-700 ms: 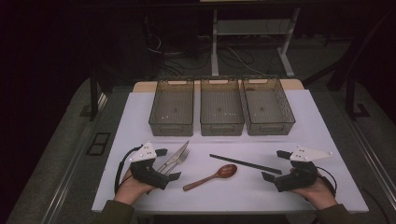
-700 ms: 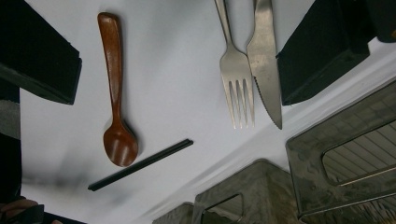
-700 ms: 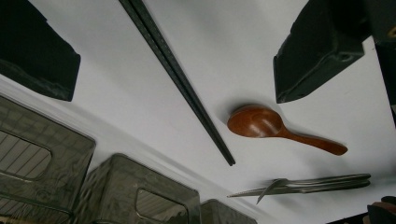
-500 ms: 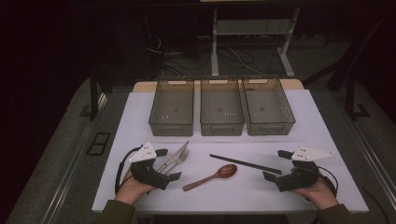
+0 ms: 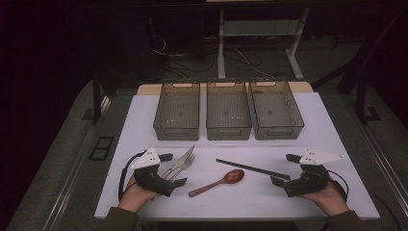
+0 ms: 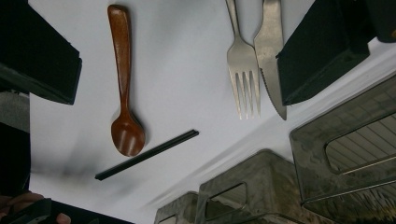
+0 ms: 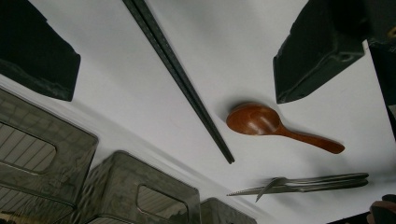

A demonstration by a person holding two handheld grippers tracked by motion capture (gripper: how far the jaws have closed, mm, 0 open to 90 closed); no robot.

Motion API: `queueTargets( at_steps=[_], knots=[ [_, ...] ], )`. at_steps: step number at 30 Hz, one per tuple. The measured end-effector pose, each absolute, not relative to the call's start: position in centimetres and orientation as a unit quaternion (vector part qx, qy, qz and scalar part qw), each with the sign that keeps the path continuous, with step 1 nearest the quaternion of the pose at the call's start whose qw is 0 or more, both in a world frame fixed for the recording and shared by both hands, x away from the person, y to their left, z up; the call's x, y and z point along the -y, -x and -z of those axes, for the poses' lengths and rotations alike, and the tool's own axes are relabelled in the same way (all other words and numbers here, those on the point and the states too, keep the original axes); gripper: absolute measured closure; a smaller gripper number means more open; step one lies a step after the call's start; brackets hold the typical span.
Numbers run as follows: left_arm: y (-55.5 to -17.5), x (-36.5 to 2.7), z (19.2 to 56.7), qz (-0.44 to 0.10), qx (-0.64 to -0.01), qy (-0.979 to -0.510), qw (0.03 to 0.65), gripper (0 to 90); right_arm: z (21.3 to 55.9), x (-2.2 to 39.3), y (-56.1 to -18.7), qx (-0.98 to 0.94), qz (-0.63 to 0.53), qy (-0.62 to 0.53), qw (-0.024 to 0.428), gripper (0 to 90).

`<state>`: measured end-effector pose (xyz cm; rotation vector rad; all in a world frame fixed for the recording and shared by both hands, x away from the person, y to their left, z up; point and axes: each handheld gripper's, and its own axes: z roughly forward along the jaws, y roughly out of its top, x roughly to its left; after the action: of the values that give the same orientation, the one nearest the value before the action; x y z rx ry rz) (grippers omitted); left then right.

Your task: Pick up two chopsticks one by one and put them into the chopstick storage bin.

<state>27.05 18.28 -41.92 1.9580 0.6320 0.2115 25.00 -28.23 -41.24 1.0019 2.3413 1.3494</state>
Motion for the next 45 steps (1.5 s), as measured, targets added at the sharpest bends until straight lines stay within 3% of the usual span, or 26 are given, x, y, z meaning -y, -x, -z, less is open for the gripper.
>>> queueTargets(
  at_steps=[45],
  knots=[
    [-27.0,-17.8,41.9,-0.086,-0.251,-0.815,0.514,0.0,40.4,27.4,-28.1,-0.809,-0.474,-0.33,0.111,0.2]
  ],
)
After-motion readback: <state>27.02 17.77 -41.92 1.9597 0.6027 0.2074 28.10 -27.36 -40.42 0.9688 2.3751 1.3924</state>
